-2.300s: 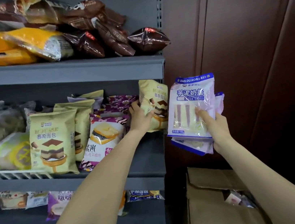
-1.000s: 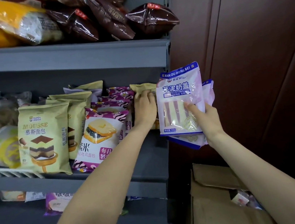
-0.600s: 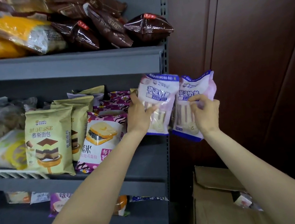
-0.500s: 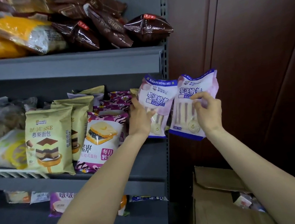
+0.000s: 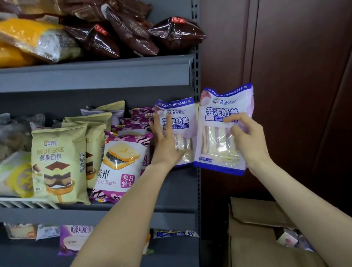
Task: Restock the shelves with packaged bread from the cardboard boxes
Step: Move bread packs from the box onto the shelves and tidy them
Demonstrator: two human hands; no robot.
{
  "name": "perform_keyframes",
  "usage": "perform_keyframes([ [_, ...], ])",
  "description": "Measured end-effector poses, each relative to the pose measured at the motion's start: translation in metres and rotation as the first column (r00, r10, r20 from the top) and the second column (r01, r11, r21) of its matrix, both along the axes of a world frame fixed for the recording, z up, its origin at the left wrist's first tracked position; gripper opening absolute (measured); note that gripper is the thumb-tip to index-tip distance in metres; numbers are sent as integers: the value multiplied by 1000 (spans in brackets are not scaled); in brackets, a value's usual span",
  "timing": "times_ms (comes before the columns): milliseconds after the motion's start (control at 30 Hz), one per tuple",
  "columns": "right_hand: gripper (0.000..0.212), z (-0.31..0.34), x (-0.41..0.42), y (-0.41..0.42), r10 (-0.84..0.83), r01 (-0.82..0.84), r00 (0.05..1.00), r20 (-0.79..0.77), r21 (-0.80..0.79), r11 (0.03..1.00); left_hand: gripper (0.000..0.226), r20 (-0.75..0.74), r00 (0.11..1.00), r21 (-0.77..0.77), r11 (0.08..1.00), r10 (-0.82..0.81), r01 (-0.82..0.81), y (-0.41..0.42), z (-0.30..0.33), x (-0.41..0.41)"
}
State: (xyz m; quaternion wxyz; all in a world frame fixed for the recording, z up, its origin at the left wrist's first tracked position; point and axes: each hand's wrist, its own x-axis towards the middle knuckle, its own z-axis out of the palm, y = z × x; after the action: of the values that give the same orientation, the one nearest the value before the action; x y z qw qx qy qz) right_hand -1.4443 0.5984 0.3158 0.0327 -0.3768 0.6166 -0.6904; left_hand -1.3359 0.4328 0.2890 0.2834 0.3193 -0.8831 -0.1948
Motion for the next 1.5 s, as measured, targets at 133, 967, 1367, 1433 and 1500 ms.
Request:
perform_keyframes([
  [133, 40, -4, 6, 0, 105, -106, 993, 54, 20, 994, 95, 31, 998, -41, 997, 61, -60, 5, 8, 6],
  [967, 134, -54, 26, -69, 192, -175, 981, 3, 426, 887, 81, 385, 891, -532, 847, 241, 1, 36, 24, 31],
  [1367, 114, -70, 32, -108, 106, -84, 994, -29, 427, 900, 77, 387, 836, -709, 706, 390, -1, 11, 18, 11],
  [1433, 124, -57, 18, -100, 188, -220, 975, 120, 362, 906, 92, 419, 842, -650, 760, 340, 17, 9, 27, 17],
  [1500, 124, -45, -1, -96, 255, -331, 915, 313, 221, 917, 113, 431, 851, -603, 798, 300, 23, 6, 37, 23],
])
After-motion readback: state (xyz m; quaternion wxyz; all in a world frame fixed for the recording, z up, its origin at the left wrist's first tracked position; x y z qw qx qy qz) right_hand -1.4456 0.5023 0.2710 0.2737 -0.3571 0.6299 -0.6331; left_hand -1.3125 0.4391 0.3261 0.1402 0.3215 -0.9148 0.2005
